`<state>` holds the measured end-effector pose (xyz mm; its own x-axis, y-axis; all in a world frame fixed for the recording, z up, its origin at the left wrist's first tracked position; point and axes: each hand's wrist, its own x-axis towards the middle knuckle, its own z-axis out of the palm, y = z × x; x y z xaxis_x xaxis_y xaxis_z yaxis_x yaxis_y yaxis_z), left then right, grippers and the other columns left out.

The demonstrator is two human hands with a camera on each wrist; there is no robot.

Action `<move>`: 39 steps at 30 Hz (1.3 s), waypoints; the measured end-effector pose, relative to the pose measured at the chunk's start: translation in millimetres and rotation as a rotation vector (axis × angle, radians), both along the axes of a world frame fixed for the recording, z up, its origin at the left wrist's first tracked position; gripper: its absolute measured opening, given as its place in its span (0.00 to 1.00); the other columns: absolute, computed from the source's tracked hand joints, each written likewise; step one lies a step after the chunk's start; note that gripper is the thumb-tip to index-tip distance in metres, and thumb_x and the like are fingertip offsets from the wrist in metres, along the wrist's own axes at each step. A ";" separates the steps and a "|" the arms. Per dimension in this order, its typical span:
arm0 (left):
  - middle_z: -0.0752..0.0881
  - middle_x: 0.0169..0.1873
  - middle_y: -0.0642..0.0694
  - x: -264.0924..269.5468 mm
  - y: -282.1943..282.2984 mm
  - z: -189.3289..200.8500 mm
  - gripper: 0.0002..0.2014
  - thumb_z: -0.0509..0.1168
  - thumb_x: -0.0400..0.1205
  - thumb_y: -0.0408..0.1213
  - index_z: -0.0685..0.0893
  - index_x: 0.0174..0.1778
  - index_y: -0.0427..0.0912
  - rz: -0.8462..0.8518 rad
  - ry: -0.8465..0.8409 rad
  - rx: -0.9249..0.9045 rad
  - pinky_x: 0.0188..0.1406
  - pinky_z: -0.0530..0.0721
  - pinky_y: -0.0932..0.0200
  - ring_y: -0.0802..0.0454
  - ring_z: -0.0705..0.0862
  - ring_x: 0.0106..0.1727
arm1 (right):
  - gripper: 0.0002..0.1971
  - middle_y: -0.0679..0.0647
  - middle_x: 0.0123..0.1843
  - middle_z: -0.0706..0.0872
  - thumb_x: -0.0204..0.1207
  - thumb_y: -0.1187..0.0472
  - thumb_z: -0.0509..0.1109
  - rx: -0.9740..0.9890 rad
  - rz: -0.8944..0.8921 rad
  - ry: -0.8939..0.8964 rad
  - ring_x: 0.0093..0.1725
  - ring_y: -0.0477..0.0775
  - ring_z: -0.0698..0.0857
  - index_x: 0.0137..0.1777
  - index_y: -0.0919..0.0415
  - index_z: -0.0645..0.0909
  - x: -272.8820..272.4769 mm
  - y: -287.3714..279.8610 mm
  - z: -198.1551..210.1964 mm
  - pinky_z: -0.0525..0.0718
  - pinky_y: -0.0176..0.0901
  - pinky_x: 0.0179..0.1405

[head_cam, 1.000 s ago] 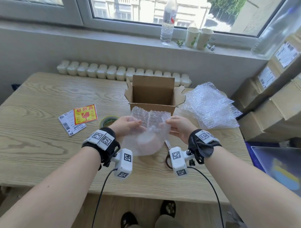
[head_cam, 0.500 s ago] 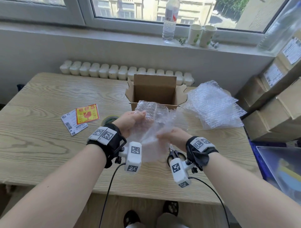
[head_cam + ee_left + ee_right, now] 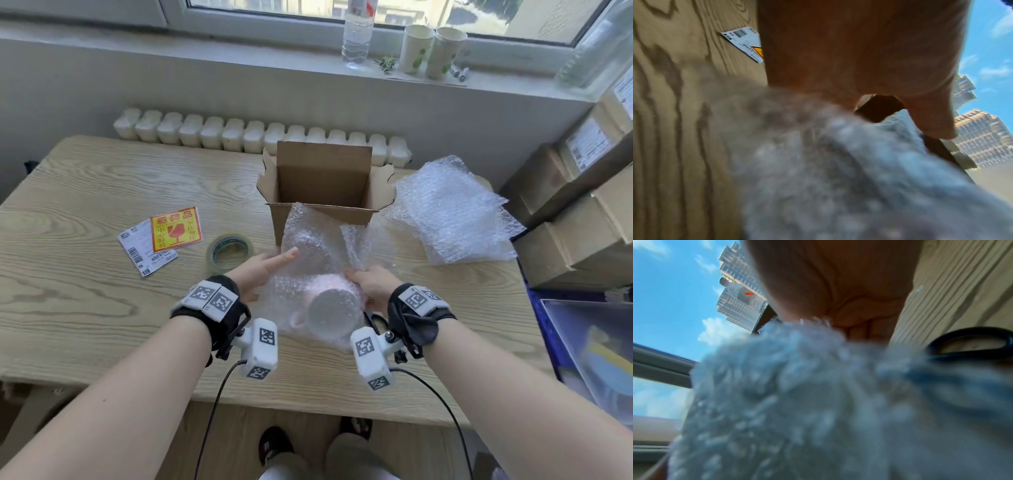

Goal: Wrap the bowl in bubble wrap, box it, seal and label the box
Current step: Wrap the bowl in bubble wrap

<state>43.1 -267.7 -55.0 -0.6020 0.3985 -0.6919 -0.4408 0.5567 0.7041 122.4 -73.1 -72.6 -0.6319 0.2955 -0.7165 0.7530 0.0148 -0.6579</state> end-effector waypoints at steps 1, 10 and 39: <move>0.67 0.78 0.41 0.1 -2.5 -3.0 0.52 0.65 0.64 0.73 0.64 0.80 0.45 0.018 -0.034 0.033 0.74 0.64 0.44 0.43 0.67 0.77 | 0.13 0.52 0.19 0.77 0.84 0.57 0.63 -0.016 -0.036 0.012 0.15 0.48 0.77 0.39 0.64 0.76 -0.2 0.7 -0.1 0.75 0.35 0.17; 0.85 0.59 0.31 0.8 -14.5 -19.6 0.64 0.84 0.37 0.62 0.70 0.72 0.43 0.306 -0.357 0.411 0.48 0.89 0.45 0.37 0.86 0.59 | 0.11 0.54 0.23 0.85 0.81 0.73 0.58 -0.238 -0.284 0.077 0.27 0.52 0.83 0.39 0.65 0.78 1.3 4.4 -3.6 0.86 0.40 0.26; 0.80 0.46 0.36 1.8 -15.9 -14.8 0.20 0.66 0.74 0.15 0.73 0.59 0.32 0.153 -0.151 0.201 0.38 0.85 0.50 0.42 0.82 0.44 | 0.38 0.60 0.64 0.82 0.68 0.39 0.75 0.490 0.097 -0.125 0.62 0.61 0.83 0.70 0.66 0.74 -1.4 19.4 4.7 0.81 0.52 0.63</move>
